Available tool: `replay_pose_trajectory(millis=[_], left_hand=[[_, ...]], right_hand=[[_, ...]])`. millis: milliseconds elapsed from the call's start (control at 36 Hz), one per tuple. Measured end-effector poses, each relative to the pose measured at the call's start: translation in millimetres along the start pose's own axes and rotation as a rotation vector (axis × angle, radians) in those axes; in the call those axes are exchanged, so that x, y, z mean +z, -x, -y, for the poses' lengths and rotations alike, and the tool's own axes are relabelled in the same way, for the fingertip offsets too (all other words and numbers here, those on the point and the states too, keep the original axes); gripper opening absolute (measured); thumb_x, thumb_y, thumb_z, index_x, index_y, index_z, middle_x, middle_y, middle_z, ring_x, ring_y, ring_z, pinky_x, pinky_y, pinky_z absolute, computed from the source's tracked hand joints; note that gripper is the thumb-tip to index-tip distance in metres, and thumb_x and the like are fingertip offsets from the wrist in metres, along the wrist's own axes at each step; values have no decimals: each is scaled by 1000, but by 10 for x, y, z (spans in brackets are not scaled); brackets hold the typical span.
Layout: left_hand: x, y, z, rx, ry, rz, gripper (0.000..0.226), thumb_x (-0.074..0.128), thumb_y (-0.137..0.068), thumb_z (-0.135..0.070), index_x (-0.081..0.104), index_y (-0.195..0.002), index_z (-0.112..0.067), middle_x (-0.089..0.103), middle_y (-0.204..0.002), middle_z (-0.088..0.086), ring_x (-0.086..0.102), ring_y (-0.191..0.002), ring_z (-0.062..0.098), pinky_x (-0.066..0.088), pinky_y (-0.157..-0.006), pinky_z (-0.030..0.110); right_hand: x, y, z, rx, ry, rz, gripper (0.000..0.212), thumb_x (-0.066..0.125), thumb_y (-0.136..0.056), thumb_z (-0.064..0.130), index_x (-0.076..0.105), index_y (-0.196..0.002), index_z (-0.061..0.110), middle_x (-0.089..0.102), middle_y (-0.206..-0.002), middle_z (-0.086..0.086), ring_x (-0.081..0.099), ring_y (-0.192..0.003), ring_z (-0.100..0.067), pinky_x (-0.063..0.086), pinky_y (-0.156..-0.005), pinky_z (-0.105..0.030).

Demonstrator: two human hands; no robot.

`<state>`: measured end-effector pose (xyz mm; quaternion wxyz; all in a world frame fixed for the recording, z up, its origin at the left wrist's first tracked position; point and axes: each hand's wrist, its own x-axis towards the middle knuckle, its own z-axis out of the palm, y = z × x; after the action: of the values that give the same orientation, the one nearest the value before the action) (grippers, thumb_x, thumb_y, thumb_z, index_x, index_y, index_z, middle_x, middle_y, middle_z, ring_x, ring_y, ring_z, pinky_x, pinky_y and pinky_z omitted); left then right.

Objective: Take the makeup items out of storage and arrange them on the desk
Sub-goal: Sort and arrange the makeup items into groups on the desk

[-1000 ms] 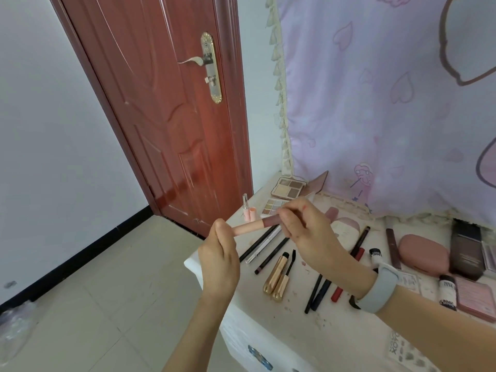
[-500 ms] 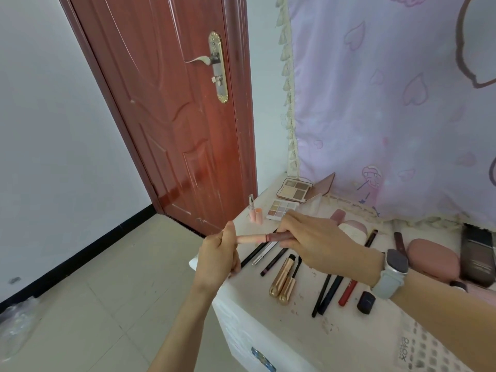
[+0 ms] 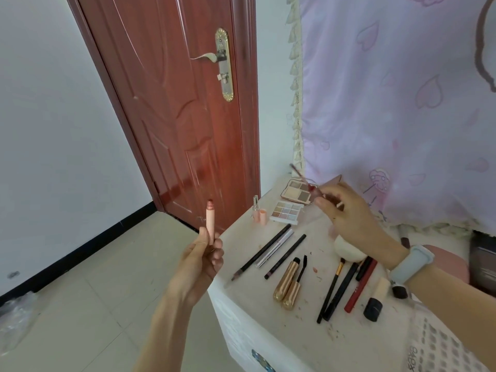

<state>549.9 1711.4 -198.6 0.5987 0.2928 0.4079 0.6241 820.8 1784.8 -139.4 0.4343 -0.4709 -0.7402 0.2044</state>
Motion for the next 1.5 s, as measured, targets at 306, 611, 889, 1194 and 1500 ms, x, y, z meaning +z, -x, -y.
replay_pose_trajectory(millis=[306, 611, 889, 1194, 1500], left_hand=[[83, -133, 81, 180, -116, 5, 29, 40, -98, -25, 54, -110, -3, 72, -96, 5, 68, -94, 18, 54, -76, 24], [51, -701, 146, 343, -868, -186, 6, 68, -84, -16, 71, -87, -19, 70, -81, -10, 63, -75, 8, 47, -71, 13], [97, -930, 318, 309, -1066, -95, 15, 70, -80, -23, 69, -83, -38, 67, -78, -25, 58, -78, -8, 38, -67, 2], [74, -1050, 375, 357, -1206, -30, 17, 67, -85, -30, 74, -100, -26, 69, -106, -10, 54, -110, 17, 39, -96, 35], [66, -824, 281, 345, -1211, -156, 32, 63, -87, -28, 65, -118, -19, 59, -120, -2, 49, -111, 19, 41, -98, 34]], right_hand=[[596, 68, 30, 184, -136, 68, 8, 64, -84, 20, 64, -86, 28, 60, -76, 22, 51, -64, 3, 38, -64, -4], [1150, 26, 8, 92, 331, 166, 24, 50, -91, 39, 66, -98, 22, 68, -95, 5, 53, -90, -17, 45, -74, -32], [1340, -3, -130, 103, 561, 165, 34, 46, -91, 43, 60, -116, 24, 65, -105, 1, 48, -105, -21, 33, -87, -35], [1310, -25, -93, 120, 600, 202, 33, 41, -94, 43, 63, -111, 26, 65, -103, 1, 47, -107, -22, 31, -87, -36], [1022, -3, -80, 131, 527, 210, 34, 43, -91, 45, 68, -102, 26, 65, -101, 1, 50, -103, -22, 32, -88, -36]])
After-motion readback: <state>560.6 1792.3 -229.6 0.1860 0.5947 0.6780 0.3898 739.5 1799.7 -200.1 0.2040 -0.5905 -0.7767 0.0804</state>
